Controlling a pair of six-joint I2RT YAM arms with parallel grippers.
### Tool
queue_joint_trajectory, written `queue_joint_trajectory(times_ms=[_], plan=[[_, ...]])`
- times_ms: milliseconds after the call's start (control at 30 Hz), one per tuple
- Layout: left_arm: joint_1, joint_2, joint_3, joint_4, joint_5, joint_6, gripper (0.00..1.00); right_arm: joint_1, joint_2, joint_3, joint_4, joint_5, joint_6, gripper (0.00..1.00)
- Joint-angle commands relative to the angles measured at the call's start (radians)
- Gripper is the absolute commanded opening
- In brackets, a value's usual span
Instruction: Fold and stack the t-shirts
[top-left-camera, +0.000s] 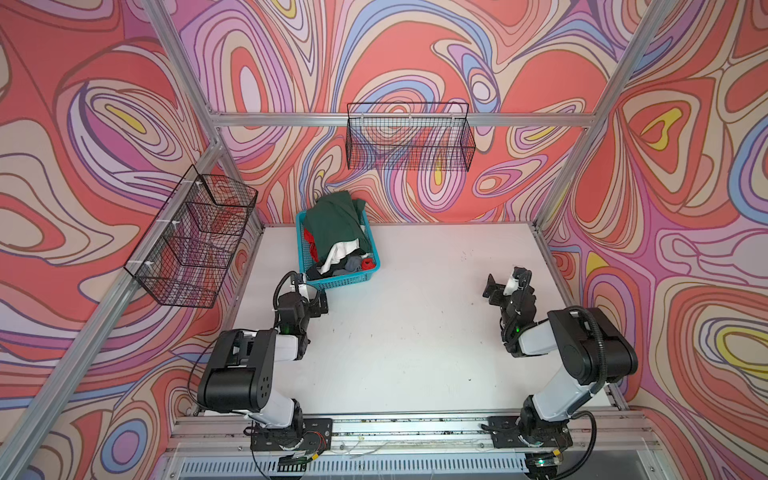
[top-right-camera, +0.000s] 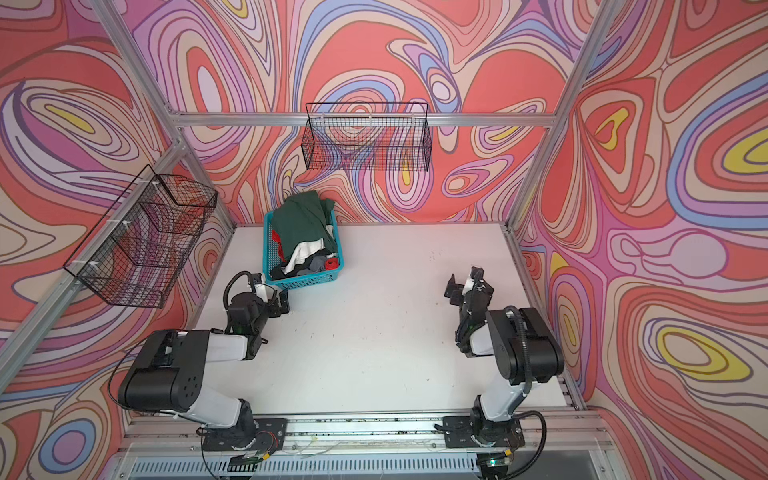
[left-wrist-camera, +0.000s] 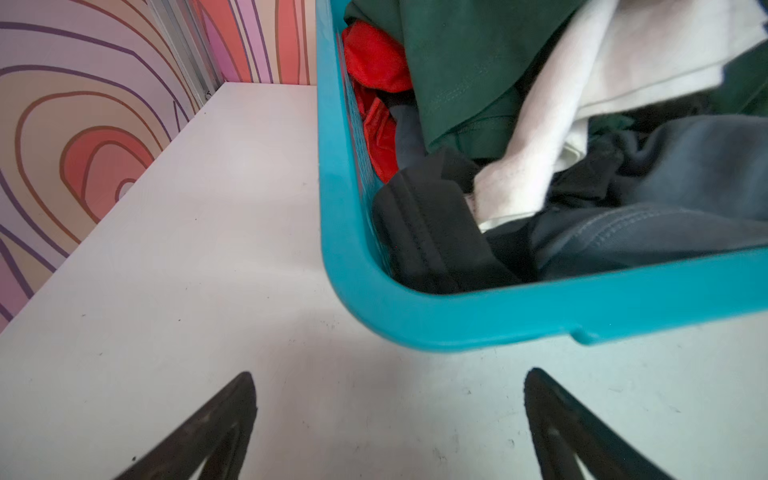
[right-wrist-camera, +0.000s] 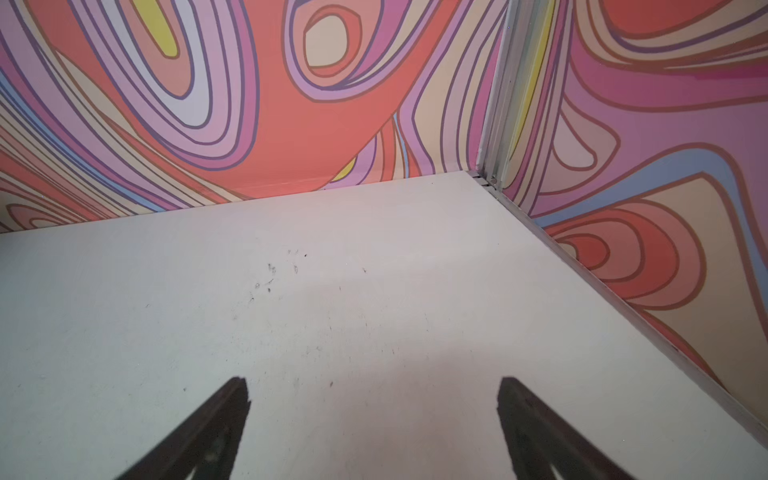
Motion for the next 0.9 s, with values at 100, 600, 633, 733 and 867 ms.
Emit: queue_joint_trajectory(times_ms=[100,600,633,733,867], plan=[[0.006,0.001,0.006,0.032,-0.009,0.005,1.0,0.006,0.007,0.0,0.011,0.017,-0.014,0.98],[0.006,0.002,0.011,0.022,-0.009,0.005,1.0,0.006,0.007,0.002,0.008,0.019,-0.014,0.98],[0.006,0.003,0.011,0.022,-0.009,0.005,1.0,0.007,0.008,0.003,0.006,0.018,-0.014,0.98],[0.006,0.001,0.009,0.025,-0.009,0.006,1.0,0.007,0.008,0.003,0.004,0.018,-0.014,0.98],[-0.008,-0.028,0.011,0.003,-0.018,0.023,1.0,0.008,0.004,-0.005,0.013,0.019,-0.015,0.98]])
